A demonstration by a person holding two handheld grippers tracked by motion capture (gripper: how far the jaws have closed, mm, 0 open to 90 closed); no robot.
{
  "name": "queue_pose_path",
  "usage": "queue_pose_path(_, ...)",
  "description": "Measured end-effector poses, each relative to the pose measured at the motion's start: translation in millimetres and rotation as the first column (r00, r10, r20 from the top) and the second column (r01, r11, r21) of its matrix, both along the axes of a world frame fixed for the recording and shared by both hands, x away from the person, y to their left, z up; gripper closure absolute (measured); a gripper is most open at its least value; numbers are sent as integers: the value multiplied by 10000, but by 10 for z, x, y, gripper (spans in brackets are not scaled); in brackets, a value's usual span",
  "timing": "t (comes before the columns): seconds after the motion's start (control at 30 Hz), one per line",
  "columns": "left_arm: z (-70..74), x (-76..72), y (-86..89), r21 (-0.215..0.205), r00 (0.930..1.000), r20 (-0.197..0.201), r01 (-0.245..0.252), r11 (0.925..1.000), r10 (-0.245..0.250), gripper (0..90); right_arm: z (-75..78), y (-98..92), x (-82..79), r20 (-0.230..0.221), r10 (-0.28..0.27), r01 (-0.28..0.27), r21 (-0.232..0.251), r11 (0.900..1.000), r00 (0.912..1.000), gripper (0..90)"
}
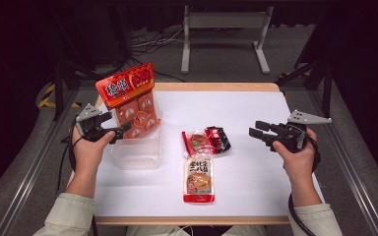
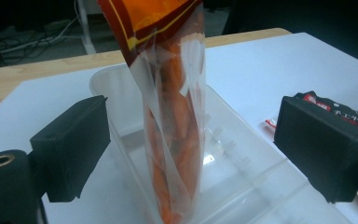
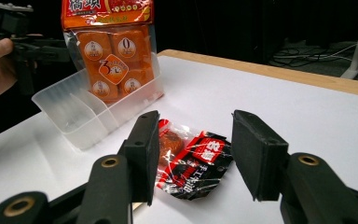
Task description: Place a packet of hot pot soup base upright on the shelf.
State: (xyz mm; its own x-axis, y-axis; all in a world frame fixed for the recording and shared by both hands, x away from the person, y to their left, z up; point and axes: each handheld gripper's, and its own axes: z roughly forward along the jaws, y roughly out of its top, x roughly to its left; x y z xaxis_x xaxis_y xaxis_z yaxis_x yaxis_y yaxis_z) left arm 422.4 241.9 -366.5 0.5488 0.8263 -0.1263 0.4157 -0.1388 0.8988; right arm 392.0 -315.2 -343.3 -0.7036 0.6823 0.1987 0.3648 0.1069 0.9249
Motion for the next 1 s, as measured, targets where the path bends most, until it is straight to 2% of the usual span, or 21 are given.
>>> queue_pose_path(0.1,10,-81,26,-93,9998,34,171,9998,-171,106,-6,-8,-2,-16,-18,18,9,10000,10000,528)
queue_pose_path(0.17,30,-226,66,-137,9992,352,202,9997,-197,105,-27,-1,4,-58,-27,27,-42,10000,10000,526)
queue_pose_path(0.23,30,-264,73,-148,9989,406,220,9996,-213,107,-29,2,4,-70,-37,37,-54,10000,10000,526)
queue_pose_path(0.33,42,-342,81,-233,9981,161,601,9979,-597,105,-25,17,5,-55,-37,36,-73,10000,10000,524)
queue_pose_path(0.5,85,-394,83,-256,9975,320,640,9976,-632,109,-31,42,15,-54,22,-22,-130,9999,10000,519)
queue_pose_path(0.67,100,-442,70,3,9974,331,639,9980,-638,108,-53,79,45,-143,82,-84,-170,9998,9999,498)
queue_pose_path(0.77,112,-458,83,4,9972,307,678,9977,-678,108,-84,121,81,-339,138,-146,-240,9996,9993,482)
queue_pose_path(0.87,132,-485,93,22,9971,507,569,9984,-569,115,-121,189,119,-736,162,-186,-320,9993,9972,468)
queue_pose_path(1.0,153,-504,95,-82,9966,551,619,9980,-614,114,-177,256,165,-936,177,-215,-395,9990,9954,451)
